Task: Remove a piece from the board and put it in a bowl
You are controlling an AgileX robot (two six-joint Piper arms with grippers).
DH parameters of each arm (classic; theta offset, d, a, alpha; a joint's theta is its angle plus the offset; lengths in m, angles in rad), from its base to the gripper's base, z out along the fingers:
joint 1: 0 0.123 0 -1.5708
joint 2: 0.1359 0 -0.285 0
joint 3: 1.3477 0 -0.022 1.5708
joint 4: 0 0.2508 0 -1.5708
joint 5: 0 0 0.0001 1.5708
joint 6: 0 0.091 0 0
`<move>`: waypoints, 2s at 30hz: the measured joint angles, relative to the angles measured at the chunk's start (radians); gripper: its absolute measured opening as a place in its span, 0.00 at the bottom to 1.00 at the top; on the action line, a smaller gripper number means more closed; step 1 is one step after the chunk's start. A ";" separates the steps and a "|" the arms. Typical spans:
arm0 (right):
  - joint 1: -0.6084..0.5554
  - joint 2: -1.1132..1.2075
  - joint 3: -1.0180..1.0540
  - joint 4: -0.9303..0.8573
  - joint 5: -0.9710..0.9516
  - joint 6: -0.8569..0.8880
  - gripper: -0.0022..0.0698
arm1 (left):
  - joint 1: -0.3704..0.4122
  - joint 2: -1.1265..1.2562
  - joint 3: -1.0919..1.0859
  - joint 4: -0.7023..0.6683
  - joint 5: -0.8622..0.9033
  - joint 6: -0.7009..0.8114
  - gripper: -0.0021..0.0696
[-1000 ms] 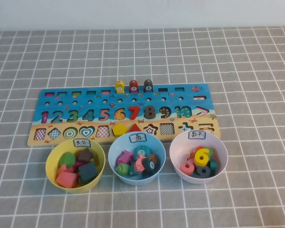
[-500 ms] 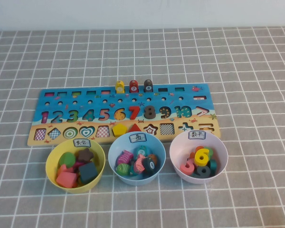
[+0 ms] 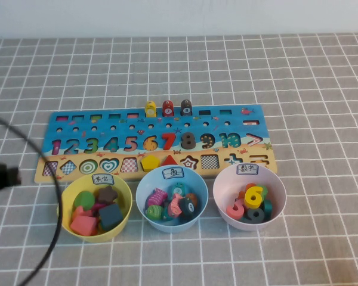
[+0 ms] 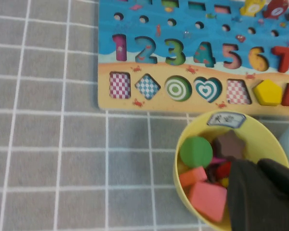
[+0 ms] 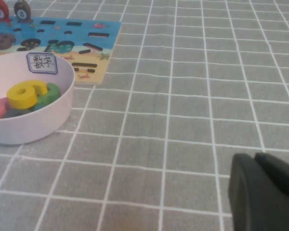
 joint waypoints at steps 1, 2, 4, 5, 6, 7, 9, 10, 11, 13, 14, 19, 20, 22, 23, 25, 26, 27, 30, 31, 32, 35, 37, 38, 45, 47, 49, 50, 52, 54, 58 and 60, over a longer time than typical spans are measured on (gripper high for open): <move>0.000 0.000 0.000 0.000 0.000 0.000 0.01 | 0.000 0.052 -0.032 0.000 0.002 0.019 0.02; 0.000 0.000 0.000 0.000 0.000 0.000 0.01 | 0.000 0.094 -0.067 -0.006 0.004 0.034 0.02; 0.000 0.000 0.000 0.000 0.000 0.000 0.01 | -0.006 0.201 -0.135 -0.013 0.008 0.071 0.02; 0.000 0.000 0.000 0.000 0.000 0.000 0.01 | -0.016 0.254 -0.171 -0.015 0.008 0.084 0.02; 0.000 0.000 0.000 0.000 0.000 0.000 0.01 | -0.027 0.297 -0.201 -0.015 0.009 0.093 0.02; 0.000 0.000 0.000 0.000 0.000 0.000 0.01 | -0.043 0.349 -0.240 -0.015 0.009 0.100 0.02; 0.000 0.000 0.000 0.000 0.000 0.000 0.01 | -0.080 0.444 -0.314 -0.017 0.010 0.104 0.02; 0.000 0.000 0.000 0.000 0.000 0.000 0.01 | -0.101 0.496 -0.359 -0.018 0.016 0.106 0.02; 0.000 0.000 0.000 0.000 0.000 0.000 0.01 | -0.121 0.548 -0.406 -0.018 0.023 0.107 0.02; 0.000 0.000 0.000 0.000 0.000 0.000 0.01 | -0.153 0.651 -0.511 -0.019 0.054 0.108 0.02; 0.000 0.000 0.000 0.000 0.000 0.000 0.01 | -0.163 0.692 -0.556 -0.019 0.070 0.110 0.02; 0.000 0.000 0.000 0.000 0.000 0.000 0.01 | -0.195 0.923 -0.834 -0.019 0.203 0.110 0.02; 0.000 0.000 0.000 0.000 0.000 0.000 0.01 | -0.199 0.965 -0.889 -0.017 0.233 0.110 0.02; 0.000 0.000 0.000 0.000 0.000 0.000 0.01 | -0.212 1.044 -0.983 -0.015 0.284 0.110 0.02; 0.000 0.000 0.000 0.000 0.000 0.000 0.01 | -0.219 1.079 -1.041 -0.007 0.308 0.110 0.02; 0.000 0.000 0.000 0.000 0.000 0.000 0.01 | -0.234 1.134 -1.121 0.006 0.343 0.101 0.02; 0.000 0.000 0.000 0.000 0.000 0.000 0.01 | -0.241 1.160 -1.162 0.014 0.356 0.096 0.02; 0.000 0.000 0.000 0.000 0.000 0.000 0.01 | -0.246 1.179 -1.193 0.021 0.366 0.085 0.02; 0.000 0.000 0.000 0.000 0.000 0.000 0.01 | -0.255 1.242 -1.302 0.030 0.392 0.054 0.02; 0.000 0.000 0.000 0.000 0.000 0.000 0.01 | -0.255 1.262 -1.339 0.032 0.400 0.049 0.02; 0.000 0.000 0.000 0.000 0.000 0.000 0.01 | -0.255 1.281 -1.375 0.034 0.410 0.046 0.02; 0.000 0.000 0.000 0.000 0.000 0.000 0.01 | -0.255 1.332 -1.462 0.038 0.430 0.037 0.02; 0.000 0.000 0.000 0.000 0.000 0.000 0.01 | -0.255 1.355 -1.487 0.038 0.438 0.028 0.02; 0.000 0.000 0.000 0.000 0.000 0.000 0.01 | -0.255 1.368 -1.495 0.046 0.438 0.028 0.02; 0.000 0.000 0.000 0.000 0.000 0.000 0.01 | -0.255 1.422 -1.501 0.062 0.426 0.024 0.17; 0.000 0.000 0.000 0.000 0.000 0.000 0.01 | -0.255 1.430 -1.501 0.062 0.407 0.018 0.30; 0.000 0.000 0.000 0.000 0.000 0.000 0.01 | -0.255 1.436 -1.501 0.062 0.385 -0.005 0.41; 0.000 0.000 0.000 0.000 0.000 0.000 0.01 | -0.255 1.440 -1.501 0.062 0.377 -0.016 0.45; 0.000 0.000 0.000 0.000 0.000 0.000 0.01 | -0.255 1.445 -1.501 0.062 0.362 -0.030 0.48; 0.000 0.000 0.000 0.000 0.000 0.000 0.01 | -0.255 1.451 -1.501 0.064 0.349 -0.034 0.50; 0.000 0.000 0.000 0.000 0.000 0.000 0.01 | -0.255 1.471 -1.501 0.070 0.327 -0.055 0.50; 0.000 -0.001 0.000 0.002 0.000 0.000 0.01 | -0.255 1.481 -1.501 0.082 0.319 -0.062 0.51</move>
